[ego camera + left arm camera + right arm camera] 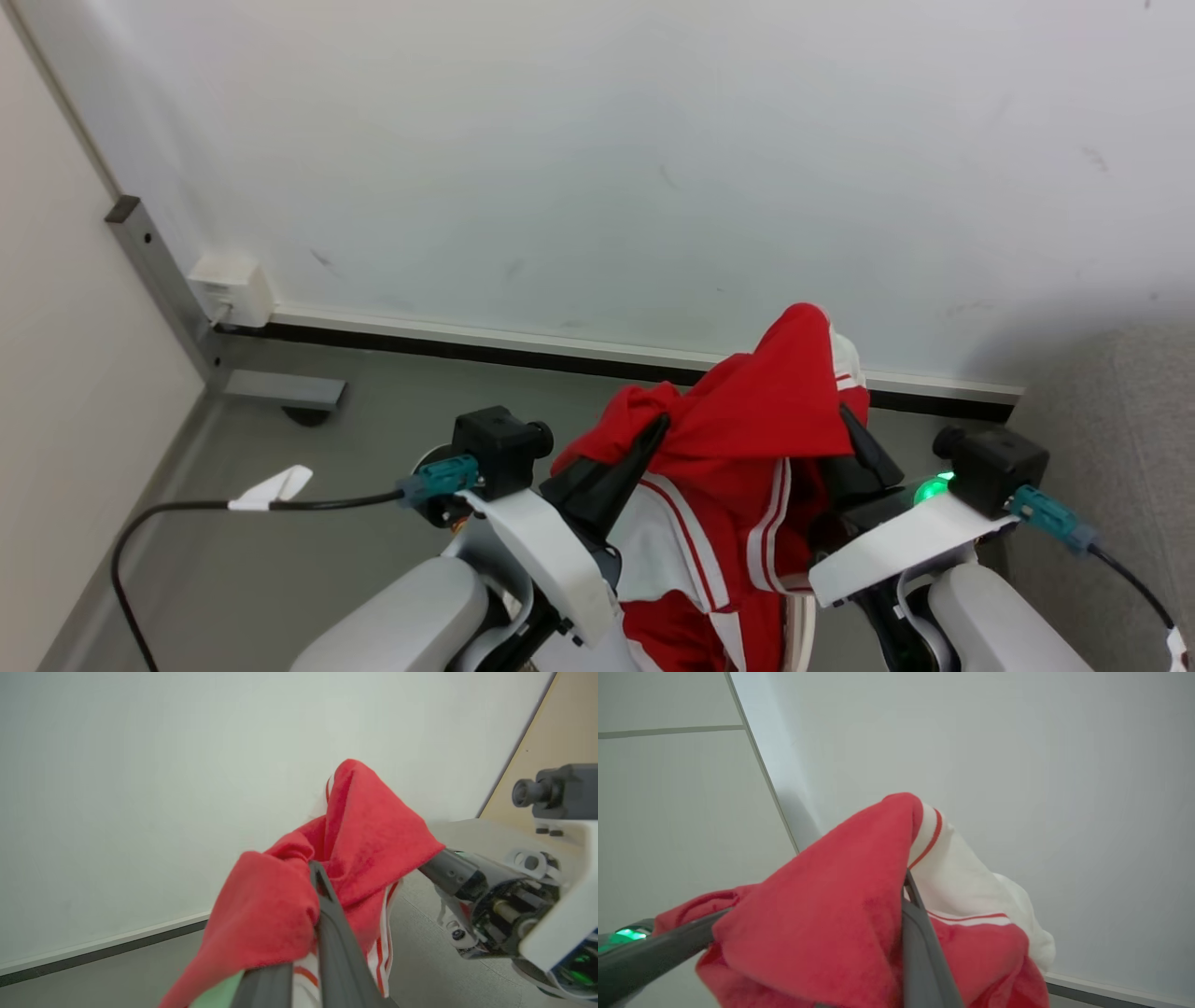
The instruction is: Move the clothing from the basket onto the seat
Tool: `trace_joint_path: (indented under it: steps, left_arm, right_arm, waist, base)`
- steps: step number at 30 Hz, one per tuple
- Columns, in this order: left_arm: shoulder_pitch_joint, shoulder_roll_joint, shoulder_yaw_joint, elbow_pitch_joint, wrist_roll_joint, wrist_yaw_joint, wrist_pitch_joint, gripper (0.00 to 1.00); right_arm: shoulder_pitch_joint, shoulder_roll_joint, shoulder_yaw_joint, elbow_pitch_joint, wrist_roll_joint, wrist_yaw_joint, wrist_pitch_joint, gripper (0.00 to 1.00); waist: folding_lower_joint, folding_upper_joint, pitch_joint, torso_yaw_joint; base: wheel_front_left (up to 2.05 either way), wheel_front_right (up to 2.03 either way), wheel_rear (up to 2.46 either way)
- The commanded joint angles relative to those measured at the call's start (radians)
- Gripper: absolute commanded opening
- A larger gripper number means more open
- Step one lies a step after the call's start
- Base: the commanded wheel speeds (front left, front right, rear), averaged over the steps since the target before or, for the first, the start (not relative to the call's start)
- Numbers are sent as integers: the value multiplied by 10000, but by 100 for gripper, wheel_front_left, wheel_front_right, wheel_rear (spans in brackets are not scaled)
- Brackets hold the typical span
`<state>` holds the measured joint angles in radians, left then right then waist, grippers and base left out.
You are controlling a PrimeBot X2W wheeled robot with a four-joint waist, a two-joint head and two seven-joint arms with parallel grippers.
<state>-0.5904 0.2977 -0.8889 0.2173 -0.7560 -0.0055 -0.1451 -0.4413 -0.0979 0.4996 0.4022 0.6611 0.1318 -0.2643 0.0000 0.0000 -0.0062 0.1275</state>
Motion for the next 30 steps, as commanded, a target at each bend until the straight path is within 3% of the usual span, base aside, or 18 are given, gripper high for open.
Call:
trace_joint_path:
  steps: [1, 2, 11, 22, 30]
  left_arm:
    - [99, 39, 2, -79, 7, -2, -94, 85]
    - [104, 56, -6, -119, 29, -4, -118, 100]
    - [194, 365, -132, -214, 393, 13, -359, 100]
    - [-12, 506, -302, -320, 769, -55, -625, 100]
    - [-156, 641, -494, -154, 1140, -38, -749, 100]
  right_arm:
    - [116, -110, -90, -173, 141, -22, 2, 0]
    - [111, -184, -141, -265, 190, -22, 2, 0]
    - [-281, -782, -733, -1388, 368, -22, 2, 0]
    - [-858, -1590, -1839, -2746, -52, -22, 2, 0]
    - [-386, -1893, -2551, -3565, -525, -22, 4, 0]
  waist:
    - [0, 0, 15, -126]
    - [0, 0, 25, -197]
    - [0, 0, 241, -1217]
    - [0, 0, 562, -3030]
    - [0, 0, 827, -4289]
  base:
    - [0, 0, 0]
    - [0, 0, 0]
    - [0, 0, 0]
    - [0, 0, 0]
    - [0, 0, 0]
